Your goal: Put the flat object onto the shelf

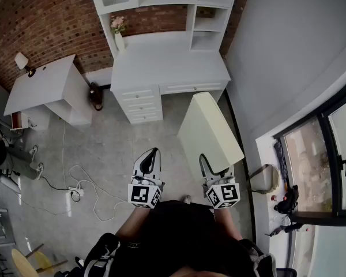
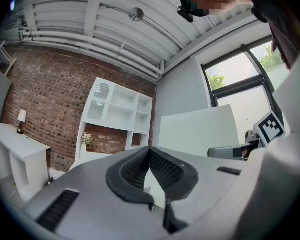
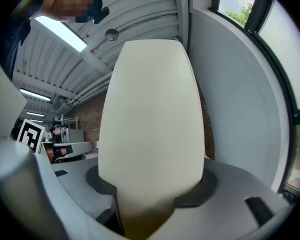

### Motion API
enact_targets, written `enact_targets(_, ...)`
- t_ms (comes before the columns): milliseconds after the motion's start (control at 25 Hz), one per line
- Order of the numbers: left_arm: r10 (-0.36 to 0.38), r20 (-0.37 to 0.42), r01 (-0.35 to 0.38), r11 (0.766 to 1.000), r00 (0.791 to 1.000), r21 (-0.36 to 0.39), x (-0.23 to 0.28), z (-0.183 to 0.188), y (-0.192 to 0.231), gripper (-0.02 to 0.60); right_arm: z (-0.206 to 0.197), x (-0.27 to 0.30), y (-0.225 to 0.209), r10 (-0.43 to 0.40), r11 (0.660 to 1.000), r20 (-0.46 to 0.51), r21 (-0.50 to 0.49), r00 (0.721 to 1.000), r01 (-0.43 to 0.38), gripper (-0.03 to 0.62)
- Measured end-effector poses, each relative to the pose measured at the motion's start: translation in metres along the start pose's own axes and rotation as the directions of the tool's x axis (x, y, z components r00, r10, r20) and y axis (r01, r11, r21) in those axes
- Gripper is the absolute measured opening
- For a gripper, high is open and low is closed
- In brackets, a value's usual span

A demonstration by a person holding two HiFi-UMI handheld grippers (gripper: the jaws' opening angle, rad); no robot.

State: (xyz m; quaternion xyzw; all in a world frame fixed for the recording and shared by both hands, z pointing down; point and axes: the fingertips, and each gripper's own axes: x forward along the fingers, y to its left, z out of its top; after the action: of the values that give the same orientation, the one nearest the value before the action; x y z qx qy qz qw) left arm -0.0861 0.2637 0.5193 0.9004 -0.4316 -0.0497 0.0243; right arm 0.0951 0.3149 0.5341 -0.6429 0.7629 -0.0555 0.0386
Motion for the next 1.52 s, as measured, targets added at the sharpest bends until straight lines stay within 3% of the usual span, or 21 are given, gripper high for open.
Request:
enact_targets(760, -0.007, 0.001, 0.007, 1.0, 1.0, 0.011, -0.004, -0.002, -0.039, 0.009, -0.003, -0.028, -0.016, 0.026, 0.999, -0.006, 0.027, 1.0, -0.025, 0.276)
enact_targets(960, 0.002, -0.005, -0.002, 1.0, 1.0, 0.015, 0.003, -0.006, -0.053, 0.009, -0.003, -0.035, -0.034, 0.034, 0.996, -0.003, 0.084, 0.999, -0.034, 0.285)
enact_targets(1240, 0.027, -0.022, -0.026, 0.999, 0.999, 0.041, 0.016, -0.012, -0.08, 0.009, -0.011, -0.038, -0.069, 0.069, 0.995, -0.015, 0.073, 0.998, -0.067, 0.285)
enact_targets(1520, 0.042, -0.052, -0.04, 0.999, 0.998, 0.032, 0.051, -0.027, -0.063, 0.009, -0.023, -0.006, -0.095, 0.061, 0.993, -0.03, 0.103, 0.998, -0.057, 0.287)
